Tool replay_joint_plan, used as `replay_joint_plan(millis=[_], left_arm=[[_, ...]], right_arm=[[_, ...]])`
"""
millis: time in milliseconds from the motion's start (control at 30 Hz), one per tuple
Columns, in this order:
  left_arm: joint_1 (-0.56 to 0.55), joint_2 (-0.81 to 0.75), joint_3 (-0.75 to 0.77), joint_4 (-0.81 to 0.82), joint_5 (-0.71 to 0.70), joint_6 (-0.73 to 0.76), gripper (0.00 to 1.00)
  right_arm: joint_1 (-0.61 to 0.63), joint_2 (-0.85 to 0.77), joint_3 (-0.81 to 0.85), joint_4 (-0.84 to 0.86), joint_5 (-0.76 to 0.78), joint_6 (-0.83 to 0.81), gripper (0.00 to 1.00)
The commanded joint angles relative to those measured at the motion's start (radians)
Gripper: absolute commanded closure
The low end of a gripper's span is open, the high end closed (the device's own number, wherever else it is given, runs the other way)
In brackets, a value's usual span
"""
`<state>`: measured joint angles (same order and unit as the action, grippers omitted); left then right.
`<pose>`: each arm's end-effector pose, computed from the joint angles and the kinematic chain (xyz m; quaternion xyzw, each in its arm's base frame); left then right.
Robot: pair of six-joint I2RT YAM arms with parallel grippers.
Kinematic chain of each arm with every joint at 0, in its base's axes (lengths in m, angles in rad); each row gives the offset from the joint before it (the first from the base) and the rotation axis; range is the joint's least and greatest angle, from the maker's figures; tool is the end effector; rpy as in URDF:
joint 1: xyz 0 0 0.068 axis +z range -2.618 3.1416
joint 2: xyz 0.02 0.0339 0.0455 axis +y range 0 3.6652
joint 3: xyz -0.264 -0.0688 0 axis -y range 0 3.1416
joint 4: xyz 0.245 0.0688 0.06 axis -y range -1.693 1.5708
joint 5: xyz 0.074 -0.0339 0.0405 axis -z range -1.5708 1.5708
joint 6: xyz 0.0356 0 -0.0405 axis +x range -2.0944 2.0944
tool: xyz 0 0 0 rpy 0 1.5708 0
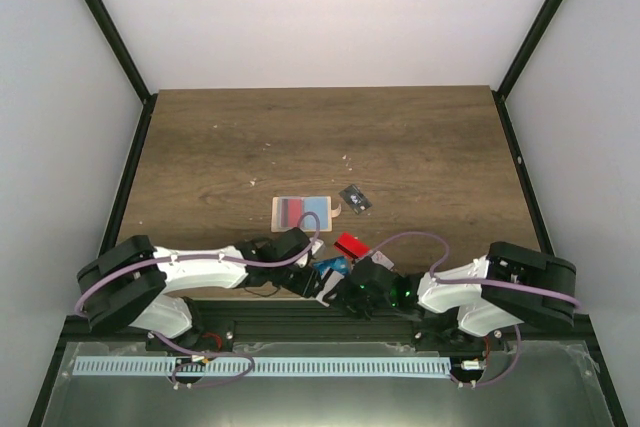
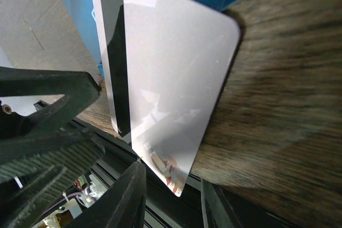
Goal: Put the credit cards into the card holder
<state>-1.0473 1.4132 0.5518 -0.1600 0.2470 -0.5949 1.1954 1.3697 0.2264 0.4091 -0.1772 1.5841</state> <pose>0.1126 -0.2125 0.1349 0.2468 0.9233 -0.2778 0.0966 0.0691 0.1925 0.1010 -0.1405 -0.9000 -0.4126 0.0067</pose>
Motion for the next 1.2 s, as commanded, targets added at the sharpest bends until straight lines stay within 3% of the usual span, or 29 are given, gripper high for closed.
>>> replay_joint_plan(millis=[0,233,400,533,700,833,967,1033,1167], left_arm=[[-0.017,0.042,-0.002,0.040,0.071,0.007,0.65],[-0.031,0.091,-0.007,0.108,0.109,-0.016,0.73],[-0.034,0.081,-0.004,0.101,0.103,-0.021,0.75],[-0.033,0.042,0.002,0.063,0.062,-0.027,0.75],[-0.016,-0.094,0.042,-0.044,-0.043,-0.033,0.70],[0.058,-0.231,0.081,-0.127,-0.106,0.016,0.63],[0.181,-0.344,0.100,-0.148,-0.109,0.100,0.58],[0.254,-0.379,0.084,-0.093,-0.022,0.146,0.52],[0.388,-0.371,0.072,0.030,0.215,0.142,0.53]], right_arm=[[-0.026,0.014,-0.009,0.031,0.140,-0.007,0.70],[-0.026,0.028,-0.011,0.054,0.140,-0.003,0.73],[-0.027,0.016,-0.020,0.044,0.136,0.006,0.87],[-0.026,-0.040,-0.006,-0.066,0.136,0.006,0.99],[-0.034,-0.179,0.034,-0.248,0.135,-0.045,0.99],[-0.099,-0.290,0.102,-0.353,0.119,-0.224,0.99],[-0.257,-0.384,0.135,-0.320,-0.005,-0.485,0.99],[-0.343,-0.385,0.168,-0.286,-0.125,-0.621,0.99],[-0.436,-0.345,0.255,-0.301,-0.277,-0.867,0.99]])
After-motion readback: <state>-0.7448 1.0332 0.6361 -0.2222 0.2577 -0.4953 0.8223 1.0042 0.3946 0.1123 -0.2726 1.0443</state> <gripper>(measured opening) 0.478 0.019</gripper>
